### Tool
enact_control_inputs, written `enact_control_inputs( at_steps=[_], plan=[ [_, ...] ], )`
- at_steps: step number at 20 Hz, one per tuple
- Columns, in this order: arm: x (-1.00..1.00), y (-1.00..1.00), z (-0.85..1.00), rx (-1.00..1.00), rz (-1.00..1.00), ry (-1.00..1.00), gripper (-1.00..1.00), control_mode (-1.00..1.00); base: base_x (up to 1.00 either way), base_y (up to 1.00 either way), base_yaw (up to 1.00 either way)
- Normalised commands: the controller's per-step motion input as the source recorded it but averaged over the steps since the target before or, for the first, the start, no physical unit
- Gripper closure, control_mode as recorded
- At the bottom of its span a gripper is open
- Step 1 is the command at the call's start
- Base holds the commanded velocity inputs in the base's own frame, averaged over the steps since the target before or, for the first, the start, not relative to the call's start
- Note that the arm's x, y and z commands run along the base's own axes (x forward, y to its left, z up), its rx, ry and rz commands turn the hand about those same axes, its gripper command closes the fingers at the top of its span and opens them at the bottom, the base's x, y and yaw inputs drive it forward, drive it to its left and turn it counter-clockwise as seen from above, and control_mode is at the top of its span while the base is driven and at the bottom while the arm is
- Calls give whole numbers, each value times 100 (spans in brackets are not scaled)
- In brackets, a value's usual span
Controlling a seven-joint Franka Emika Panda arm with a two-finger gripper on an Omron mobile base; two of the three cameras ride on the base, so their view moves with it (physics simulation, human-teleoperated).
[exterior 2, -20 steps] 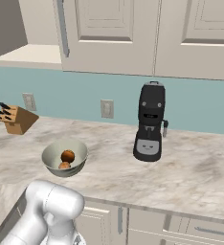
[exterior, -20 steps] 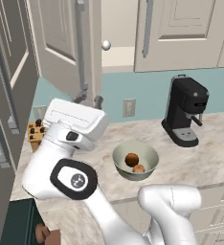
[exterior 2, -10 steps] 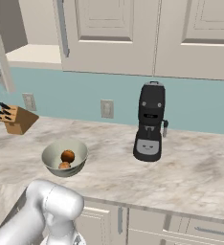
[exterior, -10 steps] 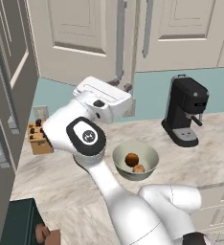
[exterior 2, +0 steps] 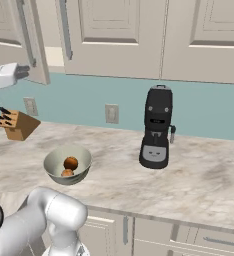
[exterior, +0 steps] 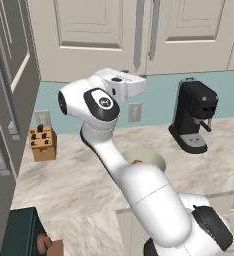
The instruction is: Open the cabinet. Pick the tangerine and orange from the cabinet and place them into the bowl. Then close the cabinet.
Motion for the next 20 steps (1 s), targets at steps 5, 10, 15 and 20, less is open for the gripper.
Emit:
enact_control_inputs(
  at_steps=[5, 10, 15, 20],
  plan=[
    [73, -53, -5, 6, 9, 7, -100, -100, 0, 0, 0],
    [69, -72, -29, 5, 27, 0, -100, -100, 0, 0, 0],
    [97, -78, -40, 5, 40, -2, -100, -100, 0, 0, 0],
    [100, -67, -5, 13, 27, 1, -100, -100, 0, 0, 0]
  ],
)
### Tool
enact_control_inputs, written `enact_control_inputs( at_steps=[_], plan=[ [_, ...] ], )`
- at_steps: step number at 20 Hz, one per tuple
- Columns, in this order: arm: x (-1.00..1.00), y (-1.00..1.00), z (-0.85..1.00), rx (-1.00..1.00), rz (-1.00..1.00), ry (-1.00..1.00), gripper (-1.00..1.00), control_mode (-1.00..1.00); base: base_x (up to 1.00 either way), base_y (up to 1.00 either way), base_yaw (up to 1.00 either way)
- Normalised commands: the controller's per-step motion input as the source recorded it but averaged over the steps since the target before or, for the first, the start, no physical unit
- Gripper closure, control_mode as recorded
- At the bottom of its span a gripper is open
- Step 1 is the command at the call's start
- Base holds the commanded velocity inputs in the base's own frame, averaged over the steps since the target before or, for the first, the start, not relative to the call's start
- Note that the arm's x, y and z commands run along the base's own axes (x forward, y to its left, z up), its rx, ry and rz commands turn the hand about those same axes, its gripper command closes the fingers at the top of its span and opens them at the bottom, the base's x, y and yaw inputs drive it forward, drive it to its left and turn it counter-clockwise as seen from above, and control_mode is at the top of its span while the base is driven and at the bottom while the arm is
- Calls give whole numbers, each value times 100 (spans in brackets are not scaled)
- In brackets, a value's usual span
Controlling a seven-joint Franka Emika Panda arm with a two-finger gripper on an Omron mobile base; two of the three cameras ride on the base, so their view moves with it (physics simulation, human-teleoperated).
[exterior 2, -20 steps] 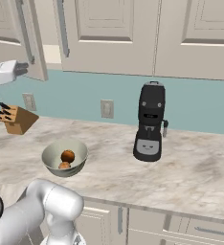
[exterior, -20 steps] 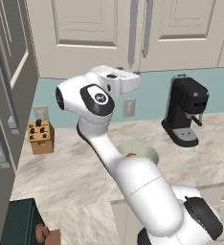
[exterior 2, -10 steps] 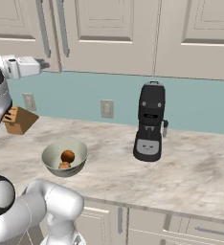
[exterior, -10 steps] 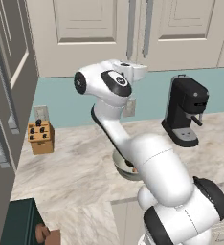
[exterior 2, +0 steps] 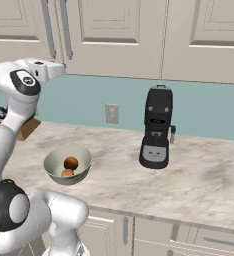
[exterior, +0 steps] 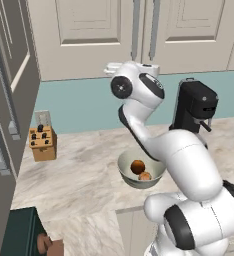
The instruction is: Open the cabinet. Pick the tangerine and orange from the cabinet and place them into the bowl. Then close the cabinet.
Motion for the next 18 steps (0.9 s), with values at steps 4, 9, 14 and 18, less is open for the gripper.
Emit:
enact_control_inputs(
  at_steps=[4, 9, 14, 18],
  plan=[
    [100, -48, -24, 9, 23, 0, -100, -100, 0, 0, 0],
    [100, -53, -87, 13, 31, 0, -100, -100, 0, 0, 0],
    [100, -59, -85, 18, 30, -1, -100, -100, 0, 0, 0],
    [100, -44, -85, 11, 27, -2, -100, -100, 0, 0, 0]
  ],
)
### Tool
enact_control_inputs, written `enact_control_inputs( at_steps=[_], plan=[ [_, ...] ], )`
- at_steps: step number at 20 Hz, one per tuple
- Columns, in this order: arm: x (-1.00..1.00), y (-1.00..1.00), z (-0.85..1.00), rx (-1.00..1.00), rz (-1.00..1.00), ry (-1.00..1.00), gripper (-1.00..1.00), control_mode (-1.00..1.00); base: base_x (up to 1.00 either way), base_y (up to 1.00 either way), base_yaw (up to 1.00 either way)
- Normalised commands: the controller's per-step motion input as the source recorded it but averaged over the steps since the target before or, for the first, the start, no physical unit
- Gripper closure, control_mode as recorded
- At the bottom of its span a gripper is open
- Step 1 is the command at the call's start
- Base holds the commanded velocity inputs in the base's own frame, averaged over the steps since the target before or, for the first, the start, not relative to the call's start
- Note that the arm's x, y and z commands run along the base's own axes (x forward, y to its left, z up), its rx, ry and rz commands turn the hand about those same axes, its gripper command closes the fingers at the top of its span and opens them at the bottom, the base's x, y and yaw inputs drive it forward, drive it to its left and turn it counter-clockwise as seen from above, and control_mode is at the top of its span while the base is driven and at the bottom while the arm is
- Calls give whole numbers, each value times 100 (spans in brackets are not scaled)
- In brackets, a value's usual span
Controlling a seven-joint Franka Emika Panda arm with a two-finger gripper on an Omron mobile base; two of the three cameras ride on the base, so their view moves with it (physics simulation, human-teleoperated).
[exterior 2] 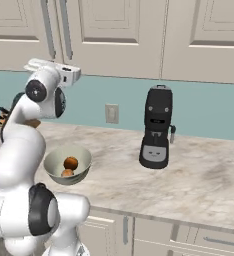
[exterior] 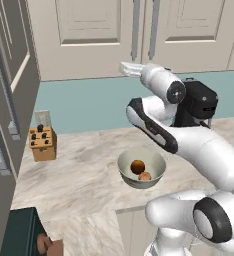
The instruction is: Open the cabinet. Pick the tangerine and orange from the cabinet and place them into the bowl. Then close the cabinet.
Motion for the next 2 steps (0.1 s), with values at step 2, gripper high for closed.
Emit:
enact_control_inputs(
  at_steps=[2],
  plan=[
    [100, -39, -85, 5, 25, -4, -100, -100, 0, 0, 0]
  ],
)
